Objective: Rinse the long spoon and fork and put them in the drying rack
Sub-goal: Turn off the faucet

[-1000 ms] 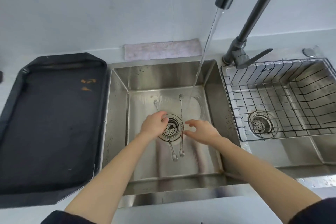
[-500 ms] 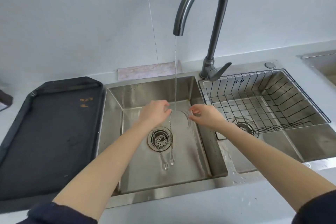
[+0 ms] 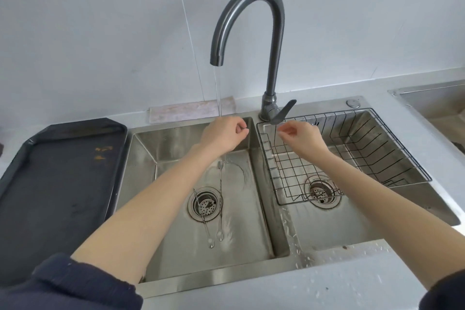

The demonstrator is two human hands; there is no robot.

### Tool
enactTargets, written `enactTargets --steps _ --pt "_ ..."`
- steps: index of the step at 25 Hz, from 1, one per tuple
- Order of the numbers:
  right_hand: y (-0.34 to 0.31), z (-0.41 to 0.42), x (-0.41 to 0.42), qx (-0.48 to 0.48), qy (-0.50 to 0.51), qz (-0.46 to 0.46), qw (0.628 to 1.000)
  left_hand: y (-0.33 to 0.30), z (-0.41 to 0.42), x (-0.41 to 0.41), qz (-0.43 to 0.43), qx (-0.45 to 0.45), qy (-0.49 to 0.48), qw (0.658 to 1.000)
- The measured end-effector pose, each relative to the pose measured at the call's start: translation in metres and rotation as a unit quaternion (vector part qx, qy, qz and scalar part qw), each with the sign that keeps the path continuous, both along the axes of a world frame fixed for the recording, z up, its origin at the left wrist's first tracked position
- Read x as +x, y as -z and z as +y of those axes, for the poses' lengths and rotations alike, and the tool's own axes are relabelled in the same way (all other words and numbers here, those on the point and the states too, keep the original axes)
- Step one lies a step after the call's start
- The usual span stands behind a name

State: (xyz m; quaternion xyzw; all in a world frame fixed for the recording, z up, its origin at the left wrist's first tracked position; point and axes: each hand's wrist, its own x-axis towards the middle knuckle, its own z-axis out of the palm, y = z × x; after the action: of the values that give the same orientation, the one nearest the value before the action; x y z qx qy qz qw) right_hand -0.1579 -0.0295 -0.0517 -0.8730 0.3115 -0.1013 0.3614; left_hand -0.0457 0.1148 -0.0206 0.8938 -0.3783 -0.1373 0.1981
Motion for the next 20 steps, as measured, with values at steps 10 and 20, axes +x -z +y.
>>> enactTargets --steps 10,20 --pt "-0.006 -0.063 0.037 0.015 0.043 -0.058 0.997 -0.019 -0.082 0.028 0.000 -0.069 -0.075 0.995" --pt "0.012 -0.096 0.051 0.044 0.027 -0.091 0.994 -0.012 -0.147 0.055 0.049 -0.119 -0.123 0.984"
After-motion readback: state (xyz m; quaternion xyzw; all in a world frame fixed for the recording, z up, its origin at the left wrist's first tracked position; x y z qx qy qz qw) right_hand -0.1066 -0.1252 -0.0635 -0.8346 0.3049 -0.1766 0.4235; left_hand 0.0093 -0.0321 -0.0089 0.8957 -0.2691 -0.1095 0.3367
